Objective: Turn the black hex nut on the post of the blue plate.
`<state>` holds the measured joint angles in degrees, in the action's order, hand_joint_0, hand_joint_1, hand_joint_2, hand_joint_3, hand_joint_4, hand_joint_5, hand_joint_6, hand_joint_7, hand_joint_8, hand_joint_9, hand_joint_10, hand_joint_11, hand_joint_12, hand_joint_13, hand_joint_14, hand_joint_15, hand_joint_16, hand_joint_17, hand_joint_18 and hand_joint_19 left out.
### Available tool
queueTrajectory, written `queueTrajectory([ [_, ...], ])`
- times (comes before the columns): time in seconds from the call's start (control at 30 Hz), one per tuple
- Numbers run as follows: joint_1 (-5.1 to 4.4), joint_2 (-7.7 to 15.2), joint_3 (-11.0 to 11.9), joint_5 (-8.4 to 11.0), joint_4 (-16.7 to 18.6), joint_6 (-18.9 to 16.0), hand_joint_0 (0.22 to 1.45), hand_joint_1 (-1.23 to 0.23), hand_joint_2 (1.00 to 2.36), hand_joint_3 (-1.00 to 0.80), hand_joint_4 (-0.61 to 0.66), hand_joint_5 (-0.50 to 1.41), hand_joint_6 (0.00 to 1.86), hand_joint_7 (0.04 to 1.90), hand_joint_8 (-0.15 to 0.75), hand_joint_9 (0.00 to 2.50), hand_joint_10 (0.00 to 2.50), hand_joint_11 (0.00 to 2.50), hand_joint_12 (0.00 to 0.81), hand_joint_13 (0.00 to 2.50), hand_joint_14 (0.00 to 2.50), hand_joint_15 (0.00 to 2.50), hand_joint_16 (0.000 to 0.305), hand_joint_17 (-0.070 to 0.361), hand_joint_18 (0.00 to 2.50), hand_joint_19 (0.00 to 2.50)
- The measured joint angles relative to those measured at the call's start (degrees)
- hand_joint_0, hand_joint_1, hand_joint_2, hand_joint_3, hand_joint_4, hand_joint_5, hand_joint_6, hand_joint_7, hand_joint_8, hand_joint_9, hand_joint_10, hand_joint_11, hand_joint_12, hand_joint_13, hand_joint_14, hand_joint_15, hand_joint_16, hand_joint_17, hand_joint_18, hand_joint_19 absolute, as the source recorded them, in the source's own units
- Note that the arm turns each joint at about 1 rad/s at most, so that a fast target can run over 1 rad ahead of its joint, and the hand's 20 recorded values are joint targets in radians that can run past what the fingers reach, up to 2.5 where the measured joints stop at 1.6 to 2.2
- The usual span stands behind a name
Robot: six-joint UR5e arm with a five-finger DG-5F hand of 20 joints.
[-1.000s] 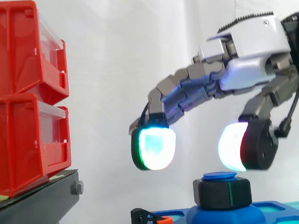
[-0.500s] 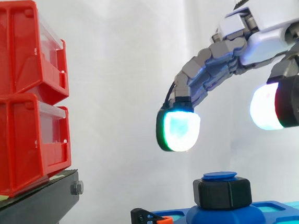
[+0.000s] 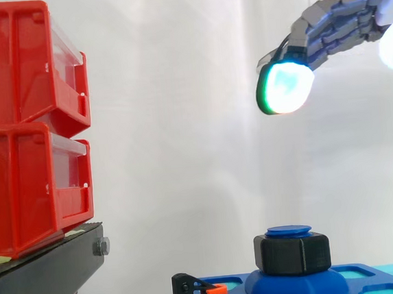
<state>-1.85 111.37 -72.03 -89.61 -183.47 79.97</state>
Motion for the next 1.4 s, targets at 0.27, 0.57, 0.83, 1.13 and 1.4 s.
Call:
queueTrajectory([
  [0.27,-0.15,-3.4,-7.4,1.33,1.8,-5.3,0.44,-0.51,1.00,-0.50,0.13,-0.24,0.50,0.63,0.184,0.02,0.00,0.00,0.365,0.00,0.00,0.00,0.059,0.133,0.00,0.04],
  [0.57,1.25,-4.1,-8.0,0.45,-0.5,-11.4,0.44,-0.50,1.00,-0.50,0.12,-0.24,0.50,0.64,0.185,0.01,0.00,0.00,0.367,0.00,0.00,0.00,0.059,0.134,0.00,0.05],
  [0.83,1.03,-9.6,-14.9,0.98,3.7,-15.1,0.43,-0.50,1.00,-0.50,0.08,-0.23,0.50,0.63,0.181,0.01,0.00,0.00,0.363,0.00,0.00,0.01,0.059,0.134,0.00,0.05],
  [1.13,0.72,-11.9,-23.7,1.81,13.2,-24.9,0.44,-0.45,1.00,-0.50,0.05,-0.25,0.50,0.74,0.167,0.00,0.00,0.00,0.351,0.00,0.00,0.00,0.061,0.137,0.00,0.03],
  [1.4,0.70,-12.0,-24.1,1.81,14.3,-24.5,0.44,-0.45,1.00,-0.50,0.03,-0.25,0.50,0.68,0.152,0.00,0.00,0.00,0.345,0.00,0.00,0.00,0.061,0.137,0.00,0.02],
])
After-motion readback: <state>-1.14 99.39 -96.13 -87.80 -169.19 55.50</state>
